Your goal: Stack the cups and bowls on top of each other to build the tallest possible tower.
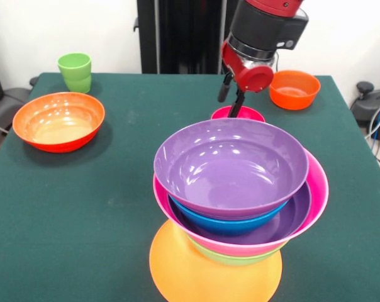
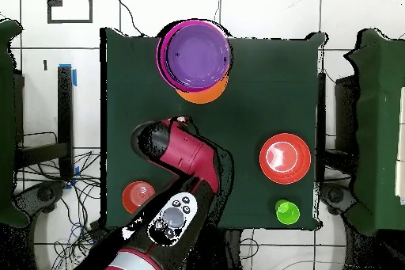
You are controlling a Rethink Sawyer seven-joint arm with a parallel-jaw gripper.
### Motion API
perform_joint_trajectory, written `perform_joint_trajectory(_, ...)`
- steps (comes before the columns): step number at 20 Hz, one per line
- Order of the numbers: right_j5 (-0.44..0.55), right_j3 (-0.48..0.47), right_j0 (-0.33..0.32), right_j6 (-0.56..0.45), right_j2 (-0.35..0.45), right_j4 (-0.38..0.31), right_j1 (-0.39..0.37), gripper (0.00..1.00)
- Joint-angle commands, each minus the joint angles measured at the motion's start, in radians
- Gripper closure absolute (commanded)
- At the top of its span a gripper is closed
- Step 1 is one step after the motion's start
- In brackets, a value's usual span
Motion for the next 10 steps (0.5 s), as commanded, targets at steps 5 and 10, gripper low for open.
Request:
perform_joint_trajectory(5, -0.081, 0.096, -0.036, 0.005, 0.122, -0.108, 0.019, 0.0)
perform_joint_trajectory(10, -0.114, 0.128, -0.059, -0.016, 0.139, -0.154, 0.002, 0.0)
